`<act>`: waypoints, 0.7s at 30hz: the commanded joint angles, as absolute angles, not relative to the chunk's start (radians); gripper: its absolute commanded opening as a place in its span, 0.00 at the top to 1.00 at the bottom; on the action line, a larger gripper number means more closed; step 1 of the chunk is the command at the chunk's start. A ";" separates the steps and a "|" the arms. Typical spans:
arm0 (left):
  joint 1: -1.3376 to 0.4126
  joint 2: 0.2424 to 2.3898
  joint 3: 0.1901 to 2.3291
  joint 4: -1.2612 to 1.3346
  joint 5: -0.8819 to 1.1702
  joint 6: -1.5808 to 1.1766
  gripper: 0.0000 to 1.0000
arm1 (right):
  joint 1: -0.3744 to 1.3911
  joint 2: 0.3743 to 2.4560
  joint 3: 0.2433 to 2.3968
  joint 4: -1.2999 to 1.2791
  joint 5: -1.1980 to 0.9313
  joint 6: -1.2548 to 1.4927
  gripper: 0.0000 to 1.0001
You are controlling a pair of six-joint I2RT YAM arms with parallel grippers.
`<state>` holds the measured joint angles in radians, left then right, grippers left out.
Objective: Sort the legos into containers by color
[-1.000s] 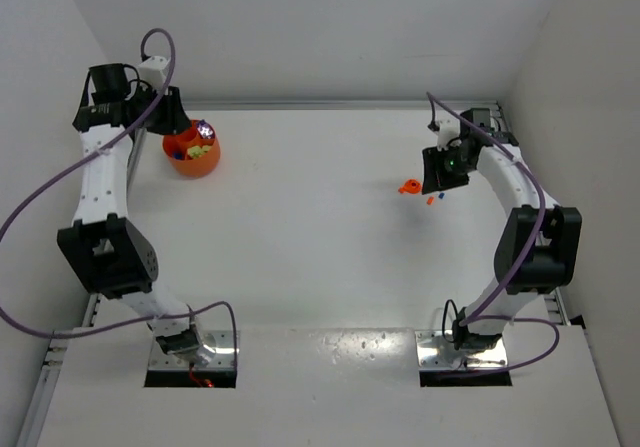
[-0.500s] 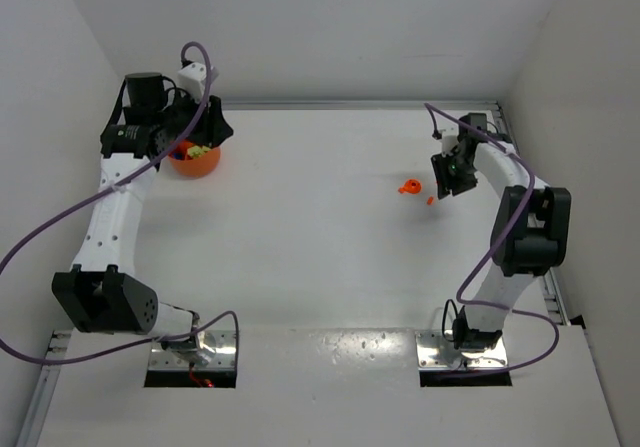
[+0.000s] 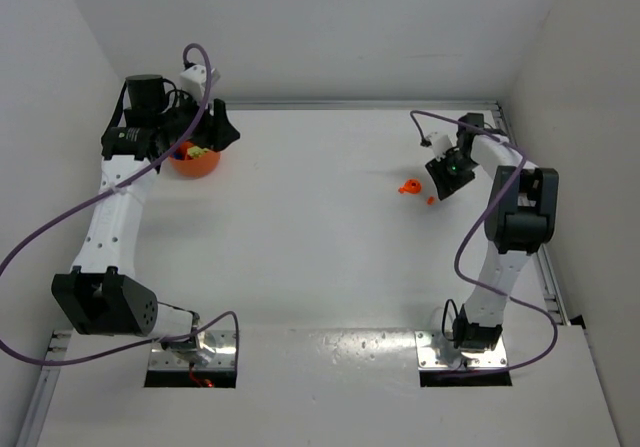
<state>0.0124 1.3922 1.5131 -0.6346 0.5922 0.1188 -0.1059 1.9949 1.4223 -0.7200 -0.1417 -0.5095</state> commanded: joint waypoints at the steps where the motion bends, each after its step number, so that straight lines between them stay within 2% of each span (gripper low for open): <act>1: 0.005 1.367 1.508 -0.601 0.629 0.115 0.40 | -0.121 2.014 1.509 -0.736 -0.195 -0.655 0.52; 10: 0.014 1.385 1.526 -0.601 0.629 0.115 0.38 | -0.141 2.164 1.696 -0.923 -0.265 -0.762 0.51; 15: 0.014 1.405 1.526 -0.601 0.629 0.106 0.38 | -0.141 2.187 1.706 -0.965 -0.276 -0.787 0.46; 21: 0.014 1.414 1.546 -0.601 0.620 0.106 0.36 | -0.141 2.207 1.706 -0.965 -0.276 -0.798 0.46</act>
<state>0.0128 1.4090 1.5131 -0.6334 0.6075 0.1177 -0.1360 2.1941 1.6707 -0.9485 -0.2413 -0.7631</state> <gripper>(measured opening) 0.634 0.537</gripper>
